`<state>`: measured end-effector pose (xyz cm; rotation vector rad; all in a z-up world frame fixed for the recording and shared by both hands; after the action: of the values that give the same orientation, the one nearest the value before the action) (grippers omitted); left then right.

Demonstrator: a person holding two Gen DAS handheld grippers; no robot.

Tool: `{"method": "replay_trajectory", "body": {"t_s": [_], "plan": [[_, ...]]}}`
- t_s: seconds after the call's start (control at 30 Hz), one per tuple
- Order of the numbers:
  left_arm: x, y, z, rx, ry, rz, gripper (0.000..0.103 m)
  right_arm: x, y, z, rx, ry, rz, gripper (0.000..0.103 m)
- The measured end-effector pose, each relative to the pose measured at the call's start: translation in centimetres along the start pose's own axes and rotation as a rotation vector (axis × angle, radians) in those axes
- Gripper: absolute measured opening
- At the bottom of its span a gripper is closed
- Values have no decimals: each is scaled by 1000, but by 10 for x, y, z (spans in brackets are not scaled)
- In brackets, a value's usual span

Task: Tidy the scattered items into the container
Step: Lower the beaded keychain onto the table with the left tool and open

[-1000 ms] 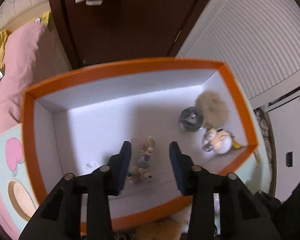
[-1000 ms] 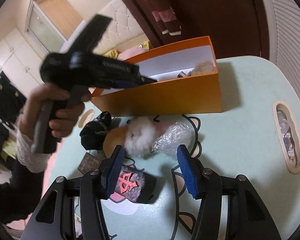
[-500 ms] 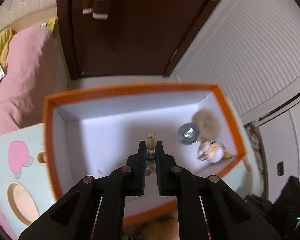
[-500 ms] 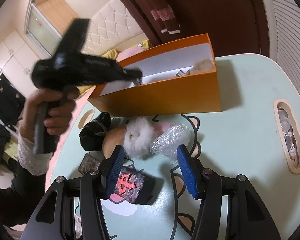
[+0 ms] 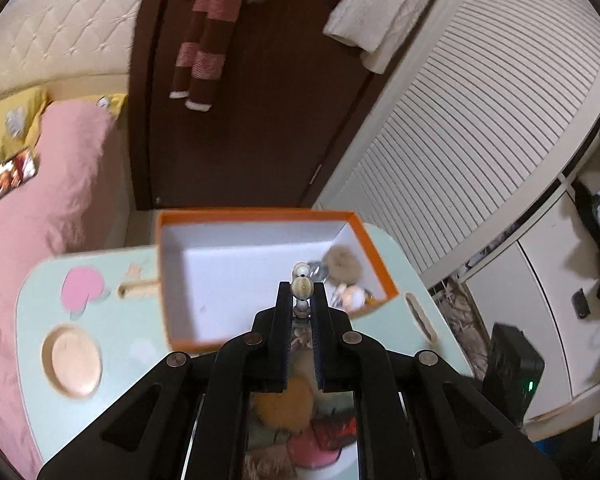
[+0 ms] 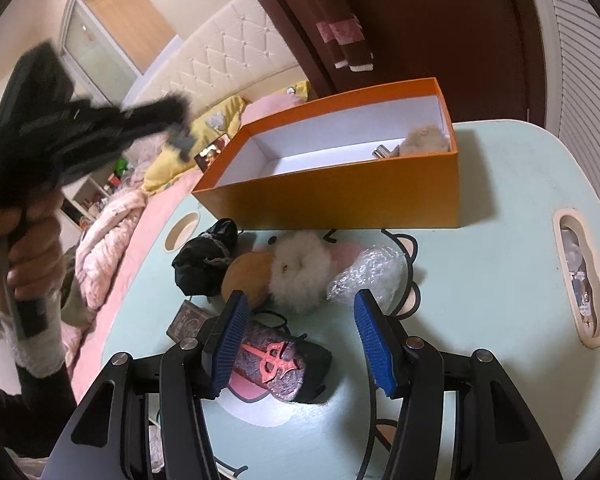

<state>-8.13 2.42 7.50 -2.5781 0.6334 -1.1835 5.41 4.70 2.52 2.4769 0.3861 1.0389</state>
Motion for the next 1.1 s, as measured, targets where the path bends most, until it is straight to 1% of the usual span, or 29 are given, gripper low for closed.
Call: {"method": "replay_trajectory", "body": {"t_s": [0.1, 0.2, 0.3, 0.4, 0.53, 0.6, 0.7, 0.73, 0.77, 0.83, 0.87, 0.97, 1.1], "plan": [[8, 14, 28, 33, 22, -15, 9, 0, 3, 1, 4, 3, 5, 55], [8, 28, 59, 71, 71, -11, 9, -1, 5, 2, 8, 9, 11, 55], [3, 36, 83, 106, 98, -8, 9, -2, 8, 2, 13, 10, 17, 55], [-3, 34, 97, 104, 98, -4, 9, 0, 12, 1, 16, 2, 15, 55], [-13, 28, 103, 109, 110, 28, 9, -1, 15, 1, 6, -1, 23, 55], [-18, 27, 105, 103, 110, 20, 9, -1, 15, 2, 5, 0, 22, 55], [-20, 32, 102, 114, 86, -10, 10, -2, 15, 2, 8, 3, 24, 55], [-20, 33, 101, 115, 84, -18, 13, -2, 15, 2, 9, 4, 25, 55], [-21, 33, 101, 117, 88, -19, 22, -2, 15, 2, 9, 3, 27, 55], [-20, 32, 103, 109, 94, -14, 31, -2, 14, 2, 6, 4, 31, 55], [-19, 30, 103, 95, 92, -10, 33, -1, 14, 1, 4, 2, 34, 55], [-13, 26, 102, 60, 43, -27, 33, 0, 13, -2, 4, -10, 42, 55], [-8, 16, 103, 24, -6, 7, 33, 5, 15, -17, 43, -22, 55, 55]]}}
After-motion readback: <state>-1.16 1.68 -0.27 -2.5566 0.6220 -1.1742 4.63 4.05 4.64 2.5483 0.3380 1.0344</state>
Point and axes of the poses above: each gripper's, at about its wrist camera, not at the fingertips, and x roughly against the way its jaws point, y to its left, z to its underside, the point moved 7 cm from there along -x, roughly the way its jaws point, and after that the axes turned 4 degrees about -y, right-handed, at the moved point
